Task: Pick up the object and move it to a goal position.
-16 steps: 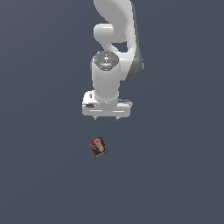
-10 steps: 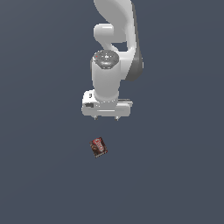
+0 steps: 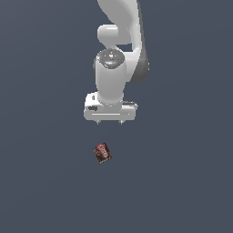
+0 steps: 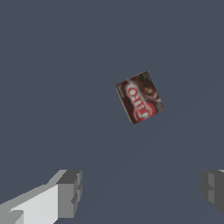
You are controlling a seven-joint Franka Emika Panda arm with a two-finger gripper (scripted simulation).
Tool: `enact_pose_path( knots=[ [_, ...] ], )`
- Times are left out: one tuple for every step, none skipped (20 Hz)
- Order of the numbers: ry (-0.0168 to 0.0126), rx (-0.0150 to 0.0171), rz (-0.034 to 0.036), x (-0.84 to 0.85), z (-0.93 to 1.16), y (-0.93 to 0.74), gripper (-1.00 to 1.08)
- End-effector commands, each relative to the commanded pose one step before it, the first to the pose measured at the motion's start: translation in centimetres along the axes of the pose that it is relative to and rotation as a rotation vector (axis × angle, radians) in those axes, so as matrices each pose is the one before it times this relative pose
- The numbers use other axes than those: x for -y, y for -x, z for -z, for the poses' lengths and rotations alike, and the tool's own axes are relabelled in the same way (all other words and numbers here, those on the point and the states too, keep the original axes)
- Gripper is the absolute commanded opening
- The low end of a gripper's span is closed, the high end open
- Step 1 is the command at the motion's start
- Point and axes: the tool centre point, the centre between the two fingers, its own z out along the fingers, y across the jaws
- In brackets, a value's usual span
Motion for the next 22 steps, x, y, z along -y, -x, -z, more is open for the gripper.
enact_pose_path(
  knots=[
    [-0.00002,0.00007,0.0069,-0.054,-0.15,-0.13,1.0],
    [-0.00022,-0.0001,0.00525,-0.043,-0.114,-0.109,1.0],
    [-0.00034,-0.00008,0.00643,-0.051,-0.145,-0.133,1.0],
    [-0.00045,-0.00007,0.00758,-0.06,-0.174,-0.156,1.0],
    [-0.00054,-0.00009,0.00866,-0.073,-0.201,-0.178,1.0],
    [-0.00062,-0.00014,0.00979,-0.085,-0.227,-0.198,1.0],
    [-0.0007,-0.0002,0.01098,-0.097,-0.254,-0.218,1.0],
    [-0.00082,-0.00024,0.01205,-0.11,-0.282,-0.236,1.0],
    [-0.00098,-0.00028,0.01316,-0.125,-0.314,-0.254,1.0],
    [-0.00115,-0.00033,0.0143,-0.139,-0.346,-0.271,1.0],
    [-0.00132,-0.0004,0.01543,-0.156,-0.378,-0.287,1.0],
    [-0.00151,-0.00049,0.01655,-0.174,-0.412,-0.3,1.0],
    [-0.00172,-0.00059,0.01767,-0.193,-0.447,-0.312,1.0],
    [-0.00195,-0.00071,0.01878,-0.212,-0.483,-0.322,1.0],
    [-0.0022,-0.00085,0.01987,-0.234,-0.52,-0.329,1.0],
    [-0.00246,-0.00102,0.02095,-0.256,-0.558,-0.333,1.0],
    [-0.00273,-0.00121,0.02195,-0.278,-0.596,-0.334,1.0],
    [-0.0028,-0.00134,0.0214,-0.283,-0.592,-0.31,1.0],
    [-0.00276,-0.00141,0.02015,-0.273,-0.567,-0.277,1.0],
    [-0.00269,-0.00146,0.01887,-0.266,-0.54,-0.245,1.0],
    [-0.0026,-0.00149,0.01763,-0.254,-0.512,-0.217,1.0],
    [-0.00249,-0.0015,0.0164,-0.242,-0.483,-0.191,1.0]
  ],
)
